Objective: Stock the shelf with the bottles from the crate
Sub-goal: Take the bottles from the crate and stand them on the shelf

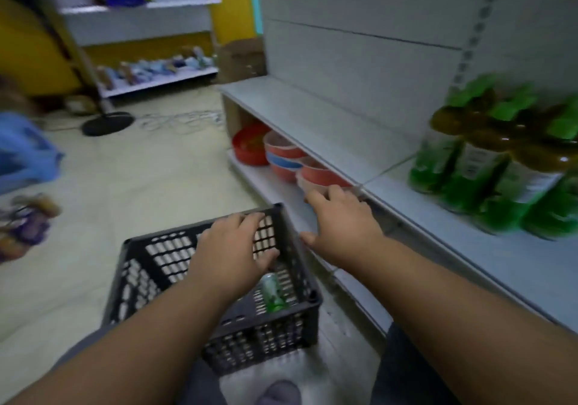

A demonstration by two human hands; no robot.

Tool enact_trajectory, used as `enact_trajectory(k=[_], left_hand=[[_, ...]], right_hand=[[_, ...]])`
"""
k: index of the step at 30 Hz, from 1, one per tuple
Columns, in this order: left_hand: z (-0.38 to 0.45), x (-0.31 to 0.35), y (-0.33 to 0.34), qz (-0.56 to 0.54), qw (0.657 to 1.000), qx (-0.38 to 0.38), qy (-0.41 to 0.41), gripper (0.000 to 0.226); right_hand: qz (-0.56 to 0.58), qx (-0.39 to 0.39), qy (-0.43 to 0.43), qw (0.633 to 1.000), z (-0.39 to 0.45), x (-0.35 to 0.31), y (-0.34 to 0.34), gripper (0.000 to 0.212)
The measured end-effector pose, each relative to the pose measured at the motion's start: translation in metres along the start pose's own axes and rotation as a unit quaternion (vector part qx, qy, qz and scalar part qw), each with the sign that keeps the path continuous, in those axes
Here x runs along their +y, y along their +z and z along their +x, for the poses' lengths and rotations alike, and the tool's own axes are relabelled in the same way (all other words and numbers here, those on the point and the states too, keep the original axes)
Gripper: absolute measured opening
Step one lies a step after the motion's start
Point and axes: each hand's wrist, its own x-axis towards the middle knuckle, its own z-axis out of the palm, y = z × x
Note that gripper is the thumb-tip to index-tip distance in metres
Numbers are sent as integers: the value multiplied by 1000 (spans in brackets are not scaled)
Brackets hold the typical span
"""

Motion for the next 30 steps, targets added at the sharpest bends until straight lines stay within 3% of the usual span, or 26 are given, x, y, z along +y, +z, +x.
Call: enact_trajectory(k=[5, 11, 20, 23, 26, 30], left_hand=[[-44, -54, -5, 2, 994, -6, -109, 72], [-52, -90, 51, -57, 978, -28, -199, 70], [-5, -100, 179, -81, 965, -75, -237, 80], [-4, -104, 215, -72, 957, -112, -258, 88], [-8, -105, 236, -75, 950, -134, -271, 95], [-11, -105, 240, -62, 961, -109, -247, 96]], right_hand=[[39, -41, -79, 995, 20, -59, 30, 56], [49, -143, -88, 985, 63, -80, 108, 63], [59, -251, -38, 965, 126, -58, 227, 59], [62, -286, -9, 956, 144, -50, 260, 67], [63, -321, 19, 945, 159, -41, 294, 74], [77, -344, 66, 933, 178, -33, 340, 68]])
